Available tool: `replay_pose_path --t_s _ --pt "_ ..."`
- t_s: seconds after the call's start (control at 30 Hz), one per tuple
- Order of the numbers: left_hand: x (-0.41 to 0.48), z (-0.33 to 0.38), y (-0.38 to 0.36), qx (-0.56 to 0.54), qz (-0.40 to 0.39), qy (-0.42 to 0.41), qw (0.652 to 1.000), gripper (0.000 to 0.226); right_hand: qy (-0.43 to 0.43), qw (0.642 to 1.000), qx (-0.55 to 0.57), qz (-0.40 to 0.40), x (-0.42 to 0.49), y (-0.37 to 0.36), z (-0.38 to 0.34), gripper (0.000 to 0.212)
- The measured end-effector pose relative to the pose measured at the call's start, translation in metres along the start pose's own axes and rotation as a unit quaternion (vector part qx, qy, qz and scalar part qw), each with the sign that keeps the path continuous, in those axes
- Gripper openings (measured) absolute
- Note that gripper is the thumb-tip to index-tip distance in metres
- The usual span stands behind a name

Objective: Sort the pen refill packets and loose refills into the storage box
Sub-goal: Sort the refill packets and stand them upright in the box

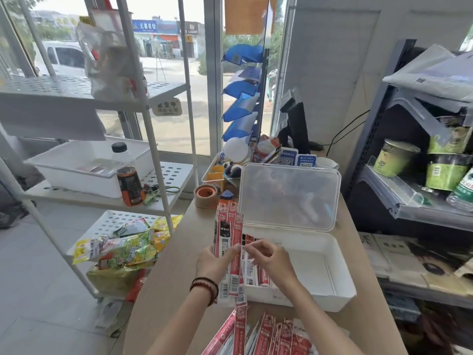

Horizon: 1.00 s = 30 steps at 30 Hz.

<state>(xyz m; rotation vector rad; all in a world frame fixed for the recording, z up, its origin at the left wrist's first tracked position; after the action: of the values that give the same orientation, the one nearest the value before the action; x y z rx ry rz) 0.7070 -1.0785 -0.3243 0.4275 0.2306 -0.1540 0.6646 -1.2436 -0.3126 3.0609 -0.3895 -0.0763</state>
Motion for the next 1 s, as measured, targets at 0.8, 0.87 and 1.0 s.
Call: replay_pose_path --t_s 0.8,0.87,1.0 --pt "0.009 0.000 -0.047 0.087 -0.056 -0.019 0.994 0.023 -0.023 0.994 -0.029 0.105 0.002 0.039 0.026 0.051" --pt "0.009 -0.001 -0.046 0.077 -0.052 -0.019 0.995 0.023 -0.036 0.994 -0.064 0.084 0.004 0.036 0.031 0.050" --pt "0.011 -0.004 -0.043 0.042 -0.061 0.000 0.997 0.019 -0.055 0.988 -0.121 0.073 0.006 0.034 0.037 0.056"
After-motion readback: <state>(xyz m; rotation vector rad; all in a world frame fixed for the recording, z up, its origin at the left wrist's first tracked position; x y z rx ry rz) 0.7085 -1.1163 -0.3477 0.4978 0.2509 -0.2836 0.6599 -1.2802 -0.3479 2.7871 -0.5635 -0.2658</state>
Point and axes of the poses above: each hand's wrist, its own x-axis towards the middle knuckle, its own y-axis out of the back of the hand, z = x × y, the point moved 9 cm from there along x, towards the middle knuckle, and after that the axes turned 13 degrees about x, right-handed, at the moved point
